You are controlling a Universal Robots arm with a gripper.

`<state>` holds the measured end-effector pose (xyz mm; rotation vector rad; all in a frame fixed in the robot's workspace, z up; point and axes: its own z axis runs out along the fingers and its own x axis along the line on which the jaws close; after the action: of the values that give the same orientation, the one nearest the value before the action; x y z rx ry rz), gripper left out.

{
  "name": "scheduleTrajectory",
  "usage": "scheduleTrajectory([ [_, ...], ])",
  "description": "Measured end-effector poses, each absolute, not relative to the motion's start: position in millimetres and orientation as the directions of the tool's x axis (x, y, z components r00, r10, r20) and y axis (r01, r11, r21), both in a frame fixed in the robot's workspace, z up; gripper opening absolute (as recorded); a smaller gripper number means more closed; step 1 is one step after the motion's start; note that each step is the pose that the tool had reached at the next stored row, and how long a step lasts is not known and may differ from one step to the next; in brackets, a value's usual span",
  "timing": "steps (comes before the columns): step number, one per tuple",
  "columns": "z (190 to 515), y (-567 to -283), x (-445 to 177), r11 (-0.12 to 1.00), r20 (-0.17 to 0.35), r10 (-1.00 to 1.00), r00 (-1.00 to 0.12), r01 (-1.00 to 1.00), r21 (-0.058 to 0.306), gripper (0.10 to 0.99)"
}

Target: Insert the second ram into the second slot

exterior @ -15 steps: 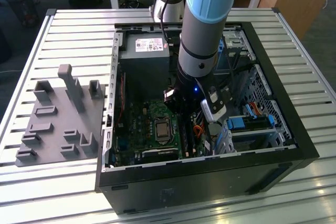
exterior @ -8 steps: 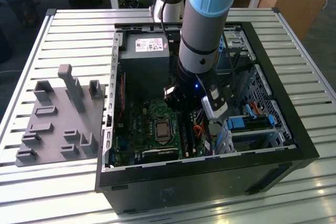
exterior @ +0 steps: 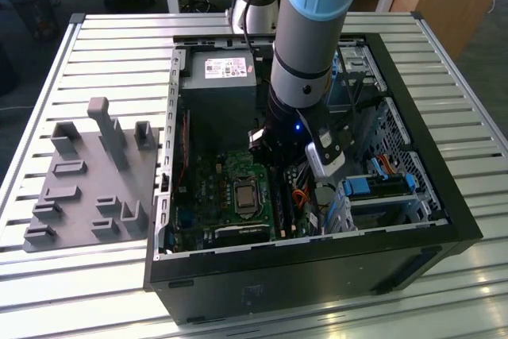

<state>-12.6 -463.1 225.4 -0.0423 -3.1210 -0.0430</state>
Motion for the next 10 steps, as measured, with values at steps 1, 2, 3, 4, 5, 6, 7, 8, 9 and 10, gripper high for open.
scheduleTrajectory([
  [1,225.1,-463.1,-12.6,0.999,0.02,0.027,-0.999,0.027,0.027,0.106],
  [2,224.7,-463.1,-12.6,0.999,0.02,0.027,-0.999,0.027,0.027,0.106],
  [3,224.2,-463.1,-12.6,0.999,0.02,0.027,-0.999,0.027,0.027,0.106],
  [4,223.7,-463.1,-12.6,0.999,0.02,0.027,-0.999,0.027,0.027,0.106],
  [5,223.2,-463.1,-12.6,0.999,0.02,0.027,-0.999,0.027,0.027,0.106],
  [6,222.7,-463.1,-12.6,0.999,0.02,0.027,-0.999,0.027,0.027,0.106],
  [7,222.1,-463.1,-12.6,0.999,0.02,0.027,-0.999,0.027,0.027,0.106],
  [8,221.5,-463.1,-12.6,0.999,0.02,0.027,-0.999,0.027,0.027,0.106],
  [9,221.3,-463.2,-12.6,0.999,0.02,0.027,-0.999,0.027,0.027,0.106],
  [10,221.2,-463.2,-12.6,0.999,0.02,0.027,-0.999,0.027,0.027,0.106],
])
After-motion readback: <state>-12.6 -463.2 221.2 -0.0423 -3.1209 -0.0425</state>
